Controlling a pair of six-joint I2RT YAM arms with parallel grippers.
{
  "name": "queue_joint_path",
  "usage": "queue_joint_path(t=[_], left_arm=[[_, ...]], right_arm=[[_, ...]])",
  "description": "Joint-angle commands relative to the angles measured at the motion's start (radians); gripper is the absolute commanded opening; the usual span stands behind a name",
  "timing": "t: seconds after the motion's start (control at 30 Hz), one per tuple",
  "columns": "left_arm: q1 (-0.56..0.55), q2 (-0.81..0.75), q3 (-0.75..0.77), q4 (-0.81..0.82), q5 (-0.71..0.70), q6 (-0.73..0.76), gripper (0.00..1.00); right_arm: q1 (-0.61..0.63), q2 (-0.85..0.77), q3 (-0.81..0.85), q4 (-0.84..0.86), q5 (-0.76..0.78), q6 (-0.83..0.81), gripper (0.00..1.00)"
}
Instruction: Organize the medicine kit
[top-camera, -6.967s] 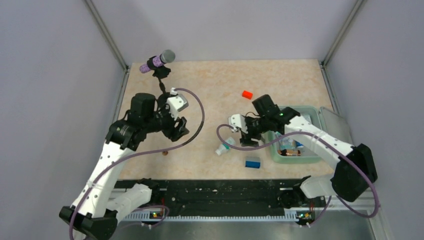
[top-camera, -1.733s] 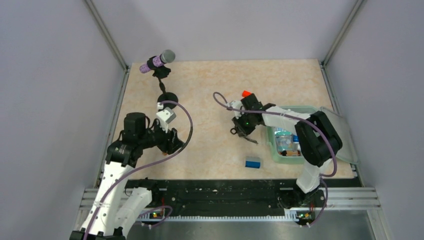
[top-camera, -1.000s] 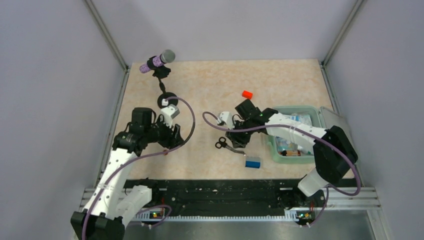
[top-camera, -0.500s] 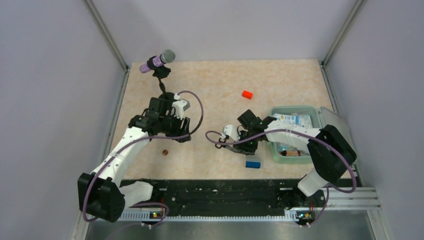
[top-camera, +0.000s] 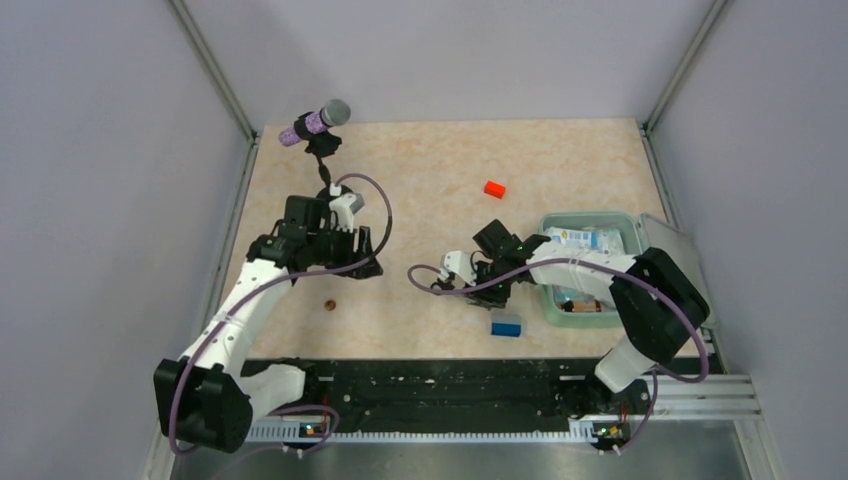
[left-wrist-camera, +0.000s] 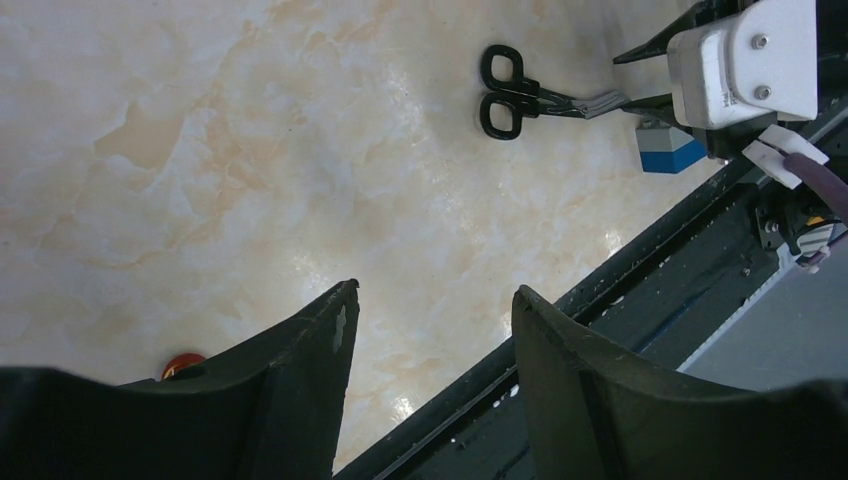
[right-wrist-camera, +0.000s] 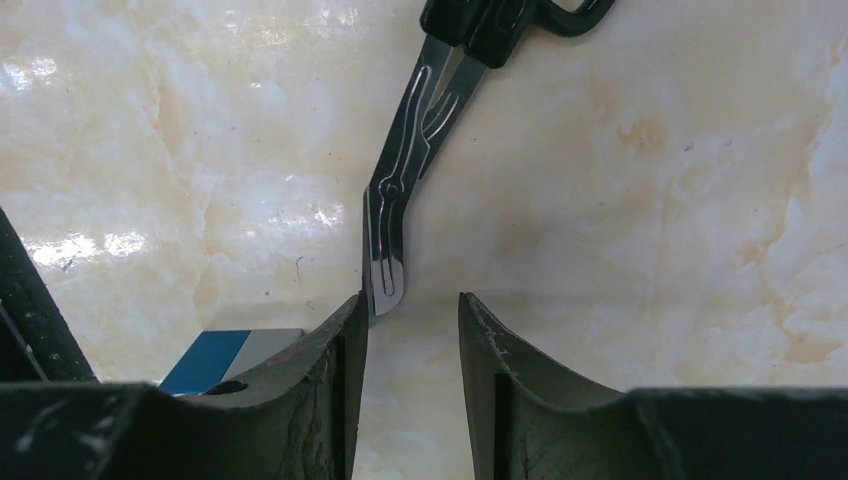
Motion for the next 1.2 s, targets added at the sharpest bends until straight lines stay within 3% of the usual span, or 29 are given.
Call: queue_joint_path(t=[0.0, 0.63, 1.17], left_arm=[[0.039, -0.007, -0.022, 0.044, 0.014, -0.046, 0.63], [0.096, 0.038, -0.161, 0.208, 0.061, -0.183, 0.65], [0.093, 0.408, -0.141, 0.383, 0.288, -0.363, 0.59]], right_arm=[[0.016, 0.033, -0.019, 0.040, 0.005, -0.040, 0.37], [0.082, 0.043, -0.116, 0.123, 0.082, -0.072, 0.34], [0.084, 0.064, -0.159, 0.156, 0.079, -0.056, 0.33]])
